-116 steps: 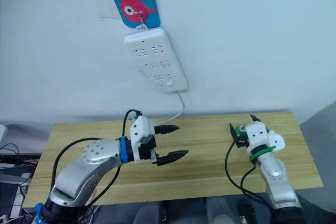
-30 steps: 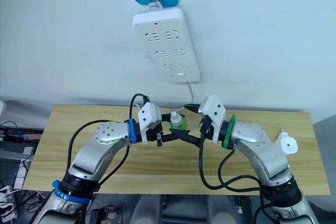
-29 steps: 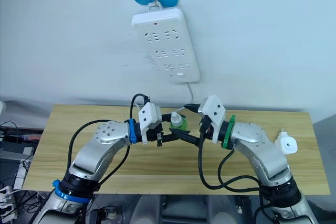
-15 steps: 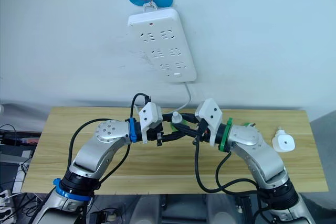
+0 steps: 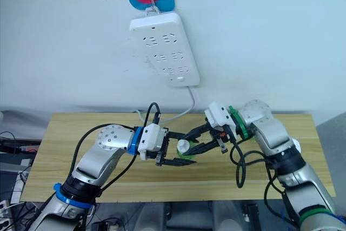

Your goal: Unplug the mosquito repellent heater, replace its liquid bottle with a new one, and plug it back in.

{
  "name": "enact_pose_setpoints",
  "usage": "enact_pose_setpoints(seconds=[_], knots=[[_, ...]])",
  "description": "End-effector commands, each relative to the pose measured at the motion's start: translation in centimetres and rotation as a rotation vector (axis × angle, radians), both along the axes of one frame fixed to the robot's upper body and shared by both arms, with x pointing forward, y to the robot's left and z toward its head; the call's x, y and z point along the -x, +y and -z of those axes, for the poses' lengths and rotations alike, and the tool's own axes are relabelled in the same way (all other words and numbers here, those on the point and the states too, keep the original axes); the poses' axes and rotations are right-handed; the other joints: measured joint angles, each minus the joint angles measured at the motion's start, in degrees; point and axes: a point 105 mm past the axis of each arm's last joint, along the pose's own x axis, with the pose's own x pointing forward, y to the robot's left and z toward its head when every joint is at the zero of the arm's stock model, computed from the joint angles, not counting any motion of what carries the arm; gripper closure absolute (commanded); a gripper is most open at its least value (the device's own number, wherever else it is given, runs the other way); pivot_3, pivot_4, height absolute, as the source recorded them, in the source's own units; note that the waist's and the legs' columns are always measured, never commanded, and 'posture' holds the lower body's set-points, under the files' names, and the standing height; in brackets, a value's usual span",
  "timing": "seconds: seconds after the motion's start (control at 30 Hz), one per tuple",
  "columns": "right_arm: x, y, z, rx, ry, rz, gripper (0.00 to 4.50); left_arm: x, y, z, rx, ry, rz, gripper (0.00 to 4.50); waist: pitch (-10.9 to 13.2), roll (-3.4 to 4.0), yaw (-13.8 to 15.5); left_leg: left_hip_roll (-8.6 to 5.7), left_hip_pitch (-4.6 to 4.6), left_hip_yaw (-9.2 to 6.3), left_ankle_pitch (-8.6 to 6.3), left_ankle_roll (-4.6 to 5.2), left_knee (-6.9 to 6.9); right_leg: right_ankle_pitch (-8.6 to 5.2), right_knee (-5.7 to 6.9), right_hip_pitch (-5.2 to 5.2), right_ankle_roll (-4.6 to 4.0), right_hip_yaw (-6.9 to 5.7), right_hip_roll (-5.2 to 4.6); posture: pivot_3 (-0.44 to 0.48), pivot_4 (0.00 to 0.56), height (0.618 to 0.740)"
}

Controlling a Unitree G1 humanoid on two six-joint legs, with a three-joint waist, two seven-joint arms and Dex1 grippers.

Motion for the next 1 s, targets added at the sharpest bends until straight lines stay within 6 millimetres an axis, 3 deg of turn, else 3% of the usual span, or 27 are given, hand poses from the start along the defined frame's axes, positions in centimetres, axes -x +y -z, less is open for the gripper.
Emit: enact_pose_setpoints(seconds=[0.03, 0.17, 0.27, 0.3, 0.43, 0.53, 0.63, 0.8, 0.9, 1.0], knots=[[0.2, 0.2, -2.0, -0.026, -0.036, -0.088, 2.70, 0.1, -0.5, -0.1, 0.020, 0.001, 0.003, 2.22, 0.0, 0.00, 0.0, -0.01, 0.00, 0.00, 0.01, -0.02, 0.02, 0.00, 0.04, -0.02, 0.00, -0.01, -0.02, -0.021, 0.222, 0.740], [-1.0, -1.7, -2.6, 0.001, -0.018, 0.031, 1.31, -0.4, -0.5, 0.0, 0.028, 0.005, -0.028, 2.22, 0.0, -0.06, 0.5, 0.00, -0.01, -0.01, 0.02, -0.03, 0.07, 0.00, 0.17, -0.07, 0.00, -0.08, -0.18, -0.040, 0.231, 0.740], [-0.8, -4.0, -2.0, -0.003, 0.006, 0.193, 0.21, -1.3, -0.6, 0.0, 0.054, 0.026, -0.090, 2.22, -0.1, -0.09, 1.5, 0.01, -0.01, -0.09, 0.02, -0.03, 0.09, 0.00, 0.28, -0.07, 0.00, -0.18, -0.26, -0.048, 0.239, 0.740], [-0.7, -4.3, -2.0, -0.009, 0.010, 0.226, 0.06, -1.5, -0.7, -0.1, 0.062, 0.032, -0.104, 2.22, -0.1, -0.09, 1.5, 0.00, -0.02, -0.11, 0.01, -0.02, 0.09, 0.00, 0.31, -0.07, 0.00, -0.21, -0.27, -0.049, 0.240, 0.740], [0.3, -4.4, -1.0, -0.077, -0.026, 0.506, 0.06, -2.4, -0.4, 0.1, 0.083, 0.049, -0.191, 2.22, -0.2, -0.10, 1.2, -0.05, -0.04, 0.01, 0.01, -0.01, 0.07, 0.00, 0.39, -0.15, 0.00, -0.17, -0.21, -0.071, 0.239, 0.740], [-0.3, -3.3, -1.1, -0.183, -0.054, 0.718, 0.06, -3.1, -0.3, 0.0, 0.092, 0.037, -0.234, 2.22, -0.3, -0.10, -0.1, -0.04, -0.04, 0.11, 0.02, -0.03, 0.08, 0.00, 0.68, -0.36, 0.00, -0.14, -0.14, -0.081, 0.245, 0.740], [0.3, -1.7, -0.8, -0.227, -0.041, 0.793, 0.06, -3.7, -0.4, -0.1, 0.094, 0.030, -0.256, 2.22, -0.4, -0.10, -0.7, -0.04, 0.00, 0.14, 0.30, -0.21, 0.08, 0.00, 0.96, -0.51, -0.01, -0.10, -0.12, -0.085, 0.248, 0.740], [-0.9, -0.6, -1.0, -0.262, -0.045, 0.881, 0.06, -4.0, -0.6, -0.3, 0.091, 0.025, -0.247, 2.22, -0.5, -0.09, -1.0, -0.05, 0.04, 0.09, 0.60, -0.27, 0.07, 0.19, 1.05, -0.50, -0.34, -0.12, -0.07, -0.098, 0.253, 0.740], [-0.9, -0.9, -0.7, -0.245, -0.049, 0.882, 0.70, -4.2, -0.6, -0.6, 0.098, 0.021, -0.246, 2.22, -0.6, -0.10, -1.0, -0.07, 0.03, 0.09, 0.61, -0.26, 0.07, 0.20, 1.03, -0.50, -0.35, -0.12, -0.07, -0.101, 0.256, 0.740], [-0.6, -1.2, 0.3, -0.204, -0.032, 0.874, 1.69, -4.4, -0.7, -0.7, 0.101, 0.019, -0.244, 2.22, -0.6, -0.10, -0.9, -0.05, 0.02, 0.07, 0.61, -0.26, 0.00, 0.20, 0.97, -0.50, -0.35, -0.16, -0.07, -0.101, 0.256, 0.740]])
